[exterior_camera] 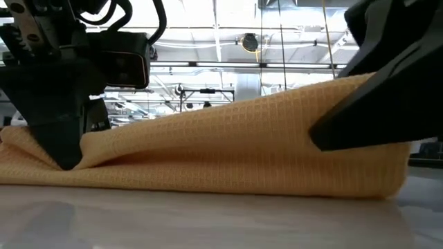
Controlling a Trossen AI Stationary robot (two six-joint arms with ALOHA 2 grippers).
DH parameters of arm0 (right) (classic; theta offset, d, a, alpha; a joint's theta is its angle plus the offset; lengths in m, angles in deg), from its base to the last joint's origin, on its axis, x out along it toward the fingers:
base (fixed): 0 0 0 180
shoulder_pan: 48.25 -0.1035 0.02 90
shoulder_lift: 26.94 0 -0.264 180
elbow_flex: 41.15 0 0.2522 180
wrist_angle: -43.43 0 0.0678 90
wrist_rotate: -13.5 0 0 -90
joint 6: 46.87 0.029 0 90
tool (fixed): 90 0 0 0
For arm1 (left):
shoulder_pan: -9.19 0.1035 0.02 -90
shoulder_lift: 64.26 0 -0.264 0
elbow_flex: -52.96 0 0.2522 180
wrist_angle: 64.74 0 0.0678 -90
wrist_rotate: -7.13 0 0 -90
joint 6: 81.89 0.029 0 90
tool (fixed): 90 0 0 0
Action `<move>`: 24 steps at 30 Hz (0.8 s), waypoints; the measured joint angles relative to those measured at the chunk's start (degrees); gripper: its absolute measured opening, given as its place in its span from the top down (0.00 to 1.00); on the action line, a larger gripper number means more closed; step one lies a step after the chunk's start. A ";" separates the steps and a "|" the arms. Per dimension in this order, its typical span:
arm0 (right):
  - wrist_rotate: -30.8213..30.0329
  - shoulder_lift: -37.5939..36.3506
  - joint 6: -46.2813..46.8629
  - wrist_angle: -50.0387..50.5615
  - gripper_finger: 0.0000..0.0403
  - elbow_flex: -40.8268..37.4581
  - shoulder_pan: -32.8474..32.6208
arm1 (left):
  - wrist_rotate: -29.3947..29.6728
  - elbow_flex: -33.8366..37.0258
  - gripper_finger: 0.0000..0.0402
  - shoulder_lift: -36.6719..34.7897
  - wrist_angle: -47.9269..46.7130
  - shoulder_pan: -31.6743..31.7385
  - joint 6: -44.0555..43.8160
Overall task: Roll towel into tight, uniform cylinder
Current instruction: Roll the yellow towel
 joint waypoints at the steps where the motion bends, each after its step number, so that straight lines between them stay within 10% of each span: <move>1: 0.24 0.00 0.66 0.54 0.84 0.00 0.16 | 0.02 0.00 0.96 0.00 0.00 0.00 0.19; 10: 4.52 -0.02 5.83 1.99 0.96 -0.02 2.75 | -0.19 -0.02 0.92 0.00 0.26 -0.15 2.04; 24: 4.81 -2.63 5.88 4.41 0.99 -0.09 3.99 | -4.57 -0.07 0.54 -3.77 -4.44 -0.70 7.64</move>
